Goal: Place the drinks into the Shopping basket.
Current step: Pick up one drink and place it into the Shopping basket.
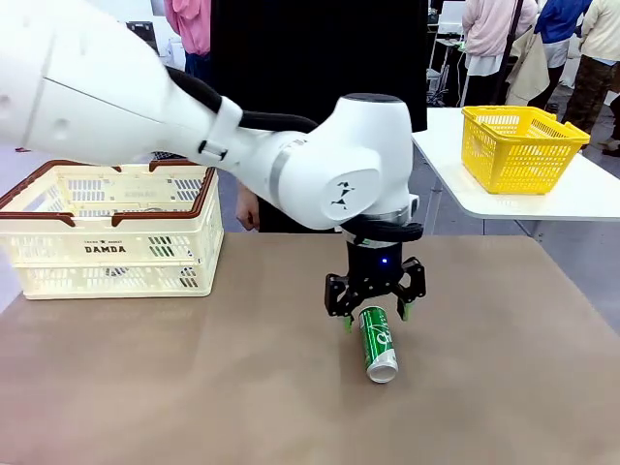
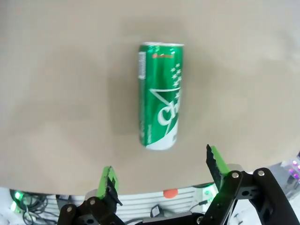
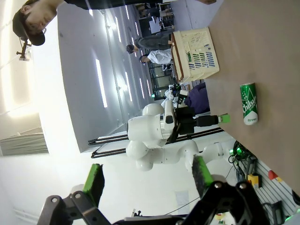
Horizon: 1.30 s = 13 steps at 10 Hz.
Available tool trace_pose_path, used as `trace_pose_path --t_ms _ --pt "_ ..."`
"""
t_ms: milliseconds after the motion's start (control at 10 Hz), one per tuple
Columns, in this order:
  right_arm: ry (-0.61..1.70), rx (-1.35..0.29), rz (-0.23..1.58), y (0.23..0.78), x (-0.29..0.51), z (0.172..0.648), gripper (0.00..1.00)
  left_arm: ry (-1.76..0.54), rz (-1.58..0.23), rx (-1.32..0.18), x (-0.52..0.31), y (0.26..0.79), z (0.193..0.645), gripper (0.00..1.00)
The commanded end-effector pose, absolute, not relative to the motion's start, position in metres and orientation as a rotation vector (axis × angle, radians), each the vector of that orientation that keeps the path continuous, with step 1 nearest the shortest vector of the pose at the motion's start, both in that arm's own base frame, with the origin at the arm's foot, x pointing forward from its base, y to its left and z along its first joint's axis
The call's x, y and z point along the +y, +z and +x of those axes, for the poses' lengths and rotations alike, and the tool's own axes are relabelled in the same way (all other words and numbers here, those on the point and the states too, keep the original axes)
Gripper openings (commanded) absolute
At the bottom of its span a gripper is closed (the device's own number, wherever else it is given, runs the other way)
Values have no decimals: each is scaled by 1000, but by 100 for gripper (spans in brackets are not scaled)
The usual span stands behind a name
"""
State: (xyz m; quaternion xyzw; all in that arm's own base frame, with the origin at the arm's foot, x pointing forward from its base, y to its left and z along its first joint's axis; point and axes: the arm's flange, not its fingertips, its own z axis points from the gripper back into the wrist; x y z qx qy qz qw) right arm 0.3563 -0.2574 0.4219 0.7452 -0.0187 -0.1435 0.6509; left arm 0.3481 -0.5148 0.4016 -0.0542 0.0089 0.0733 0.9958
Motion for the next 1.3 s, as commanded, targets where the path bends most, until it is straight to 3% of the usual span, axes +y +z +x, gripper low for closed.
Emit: trace_pose_path --t_ms 0,1200 --pt "-334 -31 1693 427 -257 355 100 114 -62 -16 -532 399 355 100" --pt "-334 -31 1693 427 -257 355 100 -40 -100 75 -516 307 382 100"
